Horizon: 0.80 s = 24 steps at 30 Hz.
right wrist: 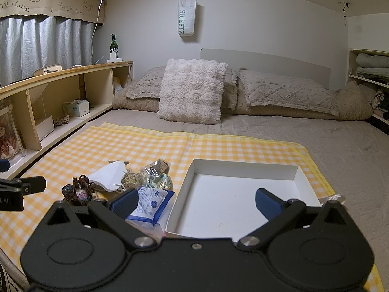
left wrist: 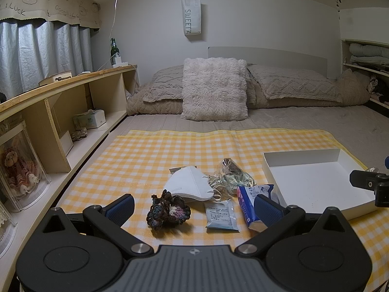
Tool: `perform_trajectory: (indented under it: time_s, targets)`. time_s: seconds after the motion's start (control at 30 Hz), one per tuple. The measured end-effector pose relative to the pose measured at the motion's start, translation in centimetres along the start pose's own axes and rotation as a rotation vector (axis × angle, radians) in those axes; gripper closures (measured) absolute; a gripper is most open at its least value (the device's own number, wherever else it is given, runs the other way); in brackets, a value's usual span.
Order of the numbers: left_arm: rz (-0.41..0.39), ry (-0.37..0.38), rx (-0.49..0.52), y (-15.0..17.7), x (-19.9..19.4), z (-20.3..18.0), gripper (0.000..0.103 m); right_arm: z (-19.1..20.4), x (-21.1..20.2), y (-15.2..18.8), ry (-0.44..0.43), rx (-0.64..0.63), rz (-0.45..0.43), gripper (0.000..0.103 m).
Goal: Organize soft objects
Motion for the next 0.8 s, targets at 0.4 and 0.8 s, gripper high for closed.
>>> perform_trajectory:
  time_s: [0.4, 0.8]
  targets:
    - [0.0, 0.0, 0.001, 0.0, 0.0, 0.0, 0.0, 0.0, 0.0, -0.01, 0.0, 0.0, 0.001, 0.0]
    - [0.001, -0.001, 0.002, 0.0, 0.0, -0.01, 0.0, 0.01, -0.21, -0.43, 0.0, -0.001, 0.002, 0.0]
Point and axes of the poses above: each gripper's, at about its wrist camera, not at the fingertips, and x roughly the way its jaws point, z to its left, y to its underside, the point moved 3 cm from there along x, roughly the way its jaws point, and after that the axes turned 14 degrees about y, right-handed, at the moved point
